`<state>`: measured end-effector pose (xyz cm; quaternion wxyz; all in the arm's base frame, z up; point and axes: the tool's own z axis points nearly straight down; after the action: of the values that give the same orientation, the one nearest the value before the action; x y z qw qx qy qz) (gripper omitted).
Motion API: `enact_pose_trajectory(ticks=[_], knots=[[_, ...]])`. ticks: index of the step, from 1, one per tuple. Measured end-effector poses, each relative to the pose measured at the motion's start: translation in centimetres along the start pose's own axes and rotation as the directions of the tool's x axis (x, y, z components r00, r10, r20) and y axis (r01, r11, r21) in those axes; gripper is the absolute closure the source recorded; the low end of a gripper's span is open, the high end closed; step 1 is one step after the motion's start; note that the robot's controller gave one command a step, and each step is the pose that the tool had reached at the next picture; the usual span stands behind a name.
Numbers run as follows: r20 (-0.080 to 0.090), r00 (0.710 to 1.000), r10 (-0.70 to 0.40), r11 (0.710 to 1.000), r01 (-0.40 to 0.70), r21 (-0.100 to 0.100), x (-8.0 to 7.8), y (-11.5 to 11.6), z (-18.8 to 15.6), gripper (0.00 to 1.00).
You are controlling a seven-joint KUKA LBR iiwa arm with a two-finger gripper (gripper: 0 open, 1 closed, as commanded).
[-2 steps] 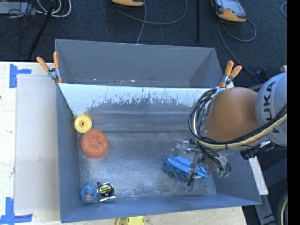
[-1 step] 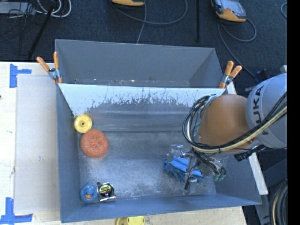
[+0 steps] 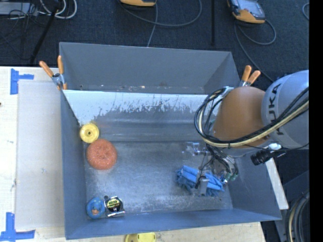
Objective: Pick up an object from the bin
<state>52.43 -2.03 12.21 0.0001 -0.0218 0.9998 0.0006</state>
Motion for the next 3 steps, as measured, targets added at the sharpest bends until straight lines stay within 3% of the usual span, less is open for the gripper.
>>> enact_pose_trajectory(ticks=[1, 2, 3], knots=[[-0.002, 1.000, -0.022, 1.000, 0.022, 0.000, 2.2, -4.3, 3.9, 1.00], [-0.002, 1.000, -0.022, 1.000, 0.022, 0.001, 2.2, -4.3, 3.9, 1.00], [0.000, 0.998, -0.066, 0.998, 0.066, 0.001, 1.9, -5.6, -5.9, 1.00]])
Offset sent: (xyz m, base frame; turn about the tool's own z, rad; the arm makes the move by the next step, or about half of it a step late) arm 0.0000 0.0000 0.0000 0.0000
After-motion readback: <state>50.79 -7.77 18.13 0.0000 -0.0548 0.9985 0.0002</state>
